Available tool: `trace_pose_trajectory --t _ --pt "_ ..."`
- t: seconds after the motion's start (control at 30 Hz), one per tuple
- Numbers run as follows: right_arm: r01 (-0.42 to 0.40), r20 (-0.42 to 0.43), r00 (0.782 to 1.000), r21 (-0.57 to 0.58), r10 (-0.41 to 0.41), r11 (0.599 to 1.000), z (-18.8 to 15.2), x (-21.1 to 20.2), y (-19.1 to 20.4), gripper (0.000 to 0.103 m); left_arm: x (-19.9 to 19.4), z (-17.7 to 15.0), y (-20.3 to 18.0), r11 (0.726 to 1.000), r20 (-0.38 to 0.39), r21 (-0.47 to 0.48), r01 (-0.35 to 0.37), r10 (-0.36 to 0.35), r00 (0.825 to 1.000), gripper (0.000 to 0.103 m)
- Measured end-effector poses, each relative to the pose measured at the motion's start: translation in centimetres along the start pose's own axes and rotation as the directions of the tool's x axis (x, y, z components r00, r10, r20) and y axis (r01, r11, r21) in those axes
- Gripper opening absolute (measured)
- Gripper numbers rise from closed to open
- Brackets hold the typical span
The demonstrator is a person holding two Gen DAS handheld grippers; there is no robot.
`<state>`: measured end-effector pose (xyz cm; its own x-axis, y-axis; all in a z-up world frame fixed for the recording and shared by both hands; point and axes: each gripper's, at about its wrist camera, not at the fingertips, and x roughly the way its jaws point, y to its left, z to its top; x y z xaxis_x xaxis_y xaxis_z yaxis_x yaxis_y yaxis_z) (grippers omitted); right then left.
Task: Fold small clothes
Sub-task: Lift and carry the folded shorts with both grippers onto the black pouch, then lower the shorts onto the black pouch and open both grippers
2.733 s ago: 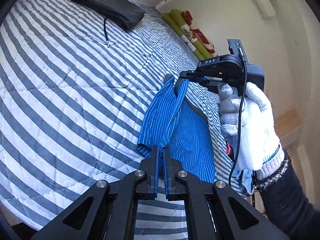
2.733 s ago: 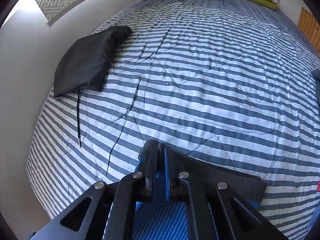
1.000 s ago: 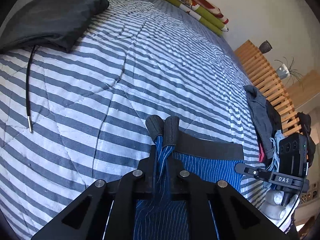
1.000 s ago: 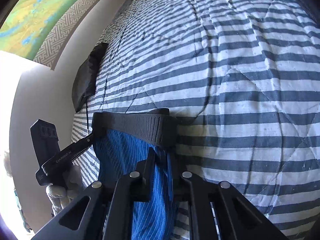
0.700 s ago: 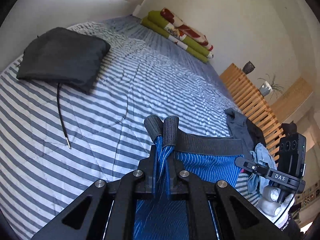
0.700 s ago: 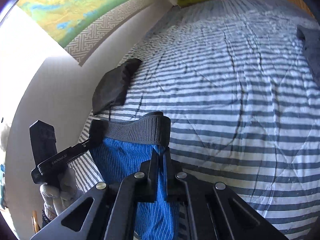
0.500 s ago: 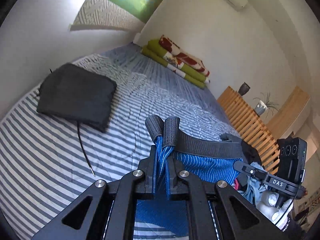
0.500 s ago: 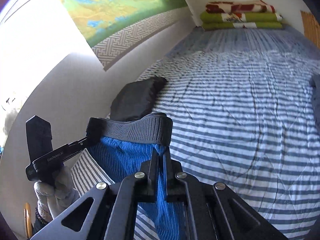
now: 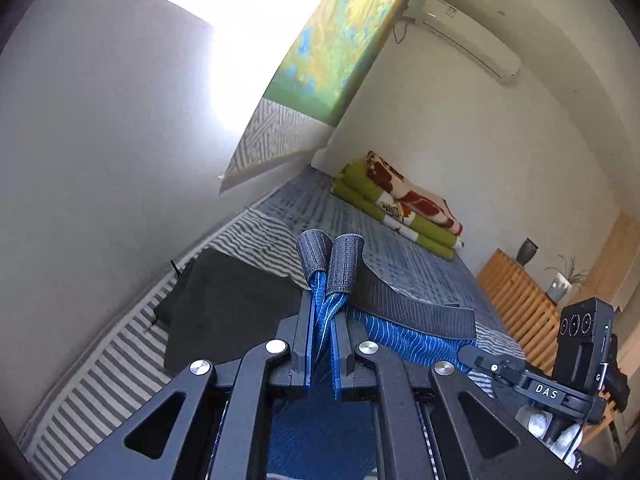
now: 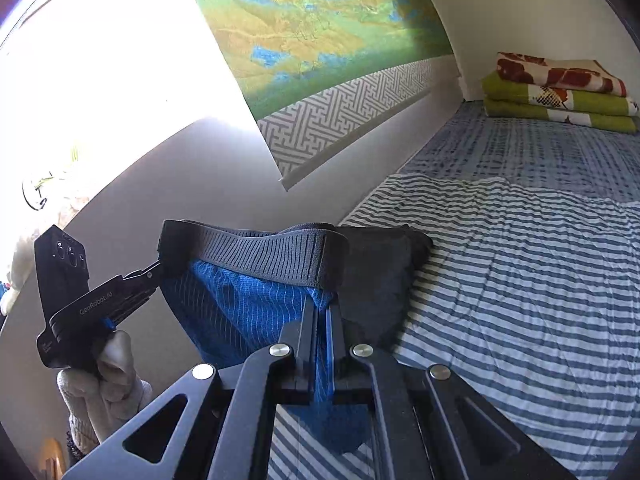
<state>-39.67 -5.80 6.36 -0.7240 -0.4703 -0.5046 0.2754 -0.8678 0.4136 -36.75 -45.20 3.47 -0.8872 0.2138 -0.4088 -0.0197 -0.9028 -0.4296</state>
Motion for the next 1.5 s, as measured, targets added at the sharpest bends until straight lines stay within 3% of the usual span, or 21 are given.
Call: trace_pose_trajectory --t 0.13,0.27,0.33,0.4,0.47,0.5,0.57,0.6,0.87,1.17,1.5 --pt "0.034 0.010 0.999 -0.028 -0.033 0.999 2.4 6.1 -0.2 0.003 6.2 2.8 3.9 0.997 0.002 0.038 -0.060 0.060 0.998 0.006" --pt "0.099 0.001 0.995 -0.041 -0.099 0.994 5.1 14.8 -1.9 0.003 14.6 4.1 7.9 0.984 0.052 0.086 -0.155 0.151 0.987 0.009" --pt "0.205 0.001 0.978 -0.102 -0.206 0.973 6.0 19.6 -2.7 0.003 20.0 4.1 10.4 0.970 -0.013 0.090 -0.227 0.229 0.973 0.023" --pt "0.301 -0.026 0.952 -0.090 -0.305 0.949 6.6 23.7 -4.4 0.008 23.5 3.8 12.6 0.952 -0.078 0.067 -0.298 0.303 0.950 0.028" --pt "0.356 -0.038 0.933 -0.045 -0.358 0.933 6.9 25.4 -6.2 0.011 24.2 3.5 13.9 0.955 -0.074 0.027 -0.295 0.297 0.952 0.034" --pt "0.357 -0.041 0.933 -0.023 -0.358 0.934 6.9 25.6 -7.0 0.014 24.1 3.3 14.1 0.959 -0.055 0.015 -0.283 0.283 0.957 0.043" --pt "0.347 -0.046 0.937 0.011 -0.346 0.938 6.9 25.8 -8.2 0.035 24.0 2.9 13.9 0.959 -0.047 0.045 -0.278 0.280 0.959 0.045" --pt "0.349 -0.044 0.936 0.014 -0.348 0.937 6.7 25.6 -8.5 0.036 24.0 2.7 13.6 0.958 -0.052 0.071 -0.279 0.283 0.958 0.045" --pt "0.336 -0.090 0.939 0.021 -0.333 0.942 5.6 20.7 -8.8 0.036 19.9 1.0 8.1 0.963 -0.100 0.110 -0.246 0.258 0.961 0.045" --pt "0.357 -0.117 0.926 -0.025 -0.358 0.934 2.5 7.0 -6.4 0.036 8.9 -1.3 -2.4 0.968 -0.120 0.120 -0.220 0.234 0.965 0.045" --pt "0.330 -0.161 0.928 -0.057 -0.335 0.942 -5.6 -9.8 -3.1 0.036 -7.1 -11.0 -15.6 0.952 -0.184 0.211 -0.221 0.261 0.948 0.047"
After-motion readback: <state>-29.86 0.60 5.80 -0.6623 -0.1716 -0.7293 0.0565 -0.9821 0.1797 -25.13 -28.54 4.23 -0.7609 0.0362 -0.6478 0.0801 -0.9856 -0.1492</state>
